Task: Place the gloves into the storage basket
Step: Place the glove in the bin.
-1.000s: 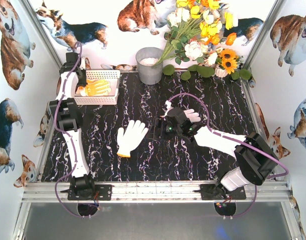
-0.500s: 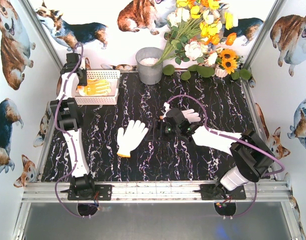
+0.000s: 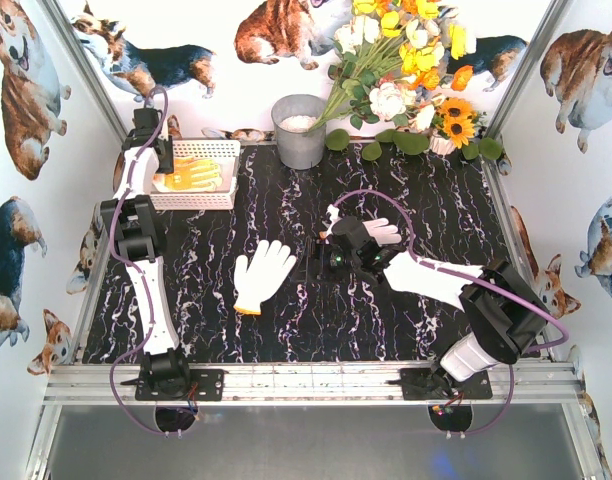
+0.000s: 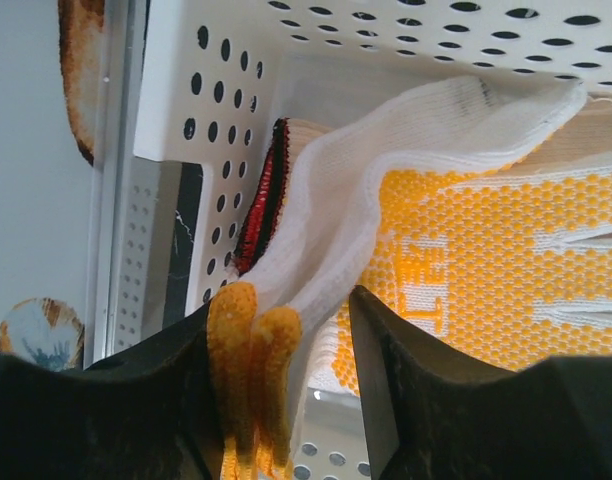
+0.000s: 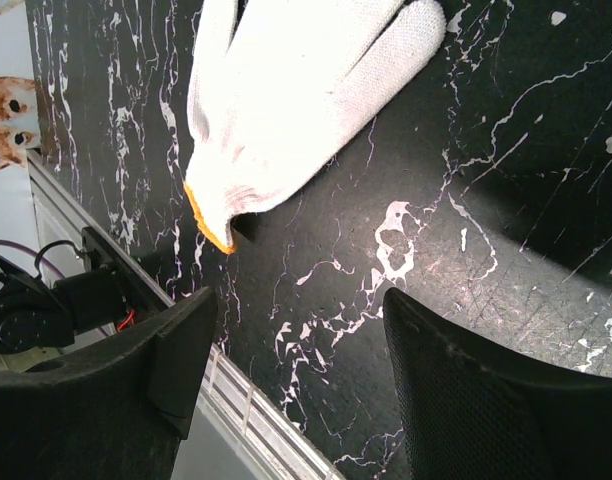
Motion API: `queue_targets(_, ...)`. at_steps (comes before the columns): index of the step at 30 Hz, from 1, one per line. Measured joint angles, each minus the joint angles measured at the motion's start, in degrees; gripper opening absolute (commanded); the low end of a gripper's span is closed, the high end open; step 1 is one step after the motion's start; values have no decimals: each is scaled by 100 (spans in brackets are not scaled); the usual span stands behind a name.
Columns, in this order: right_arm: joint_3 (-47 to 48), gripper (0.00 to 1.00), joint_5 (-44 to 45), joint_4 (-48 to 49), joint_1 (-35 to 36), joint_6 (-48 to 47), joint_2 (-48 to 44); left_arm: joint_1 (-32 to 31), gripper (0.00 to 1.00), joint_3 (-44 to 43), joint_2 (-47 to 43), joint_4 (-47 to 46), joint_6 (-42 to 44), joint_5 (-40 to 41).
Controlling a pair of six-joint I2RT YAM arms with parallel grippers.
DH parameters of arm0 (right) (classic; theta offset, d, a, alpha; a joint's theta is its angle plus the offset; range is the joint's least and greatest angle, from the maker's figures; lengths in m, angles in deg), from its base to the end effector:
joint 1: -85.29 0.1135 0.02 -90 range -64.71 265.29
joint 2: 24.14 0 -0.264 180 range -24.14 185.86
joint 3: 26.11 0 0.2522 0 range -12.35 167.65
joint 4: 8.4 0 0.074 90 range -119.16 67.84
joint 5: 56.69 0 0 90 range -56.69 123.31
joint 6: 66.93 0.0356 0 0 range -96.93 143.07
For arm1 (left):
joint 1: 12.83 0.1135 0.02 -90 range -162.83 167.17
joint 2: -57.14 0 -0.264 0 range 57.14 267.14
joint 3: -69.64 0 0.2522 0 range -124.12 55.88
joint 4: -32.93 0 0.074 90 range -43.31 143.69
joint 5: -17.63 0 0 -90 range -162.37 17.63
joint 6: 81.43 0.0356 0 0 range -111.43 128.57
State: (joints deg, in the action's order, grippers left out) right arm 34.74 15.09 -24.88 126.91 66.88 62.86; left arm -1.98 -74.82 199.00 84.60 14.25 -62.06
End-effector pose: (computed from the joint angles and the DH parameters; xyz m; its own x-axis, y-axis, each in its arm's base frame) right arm 0.2258 0.2155 0.1930 -0.9212 0.0612 -0.3843 -0.2289 0.7136 0.6621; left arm 0.5400 0.1100 0.2056 -0.7681 -0.0481 -0.6385 -0.2254 0.9536 0.1994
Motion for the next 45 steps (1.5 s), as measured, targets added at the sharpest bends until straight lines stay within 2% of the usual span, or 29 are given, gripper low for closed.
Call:
queue_targets(3,2,69,-17,0,0,-2,28,2,14,0,-4,-20,-28,74)
queue_targets(6,11,69,-31,-2,0,-20,74,2,4,0,-4,-42,-37,31)
queue_targets(9,52,69,-52,0,0,-28,125,4,0,0,-4,-52,-42,-153)
queue_targets(19,155,69,-151,26,0,-39,245,68,0,-15,-2,-219,-50,-717)
queue_targets(20,155,69,-155,24,0,-39,264,83,4,-50,9,-214,-52,-769)
queue_targets(22,157,69,-168,28,0,-39,295,114,26,-149,50,-219,-70,-863)
queue_targets(23,162,69,-173,28,0,-39,310,127,31,-208,72,-219,-79,-905)
queue_targets(27,195,68,-197,46,0,-37,352,157,42,-352,140,-280,-157,-940)
queue_targets(35,197,68,-162,166,107,-11,352,190,46,-103,70,-568,-328,-778)
queue_targets(40,199,68,-118,166,236,-2,352,195,35,98,-57,-656,-332,-699)
queue_targets(45,199,68,-72,155,299,-9,348,197,10,98,-116,-713,-339,-664)
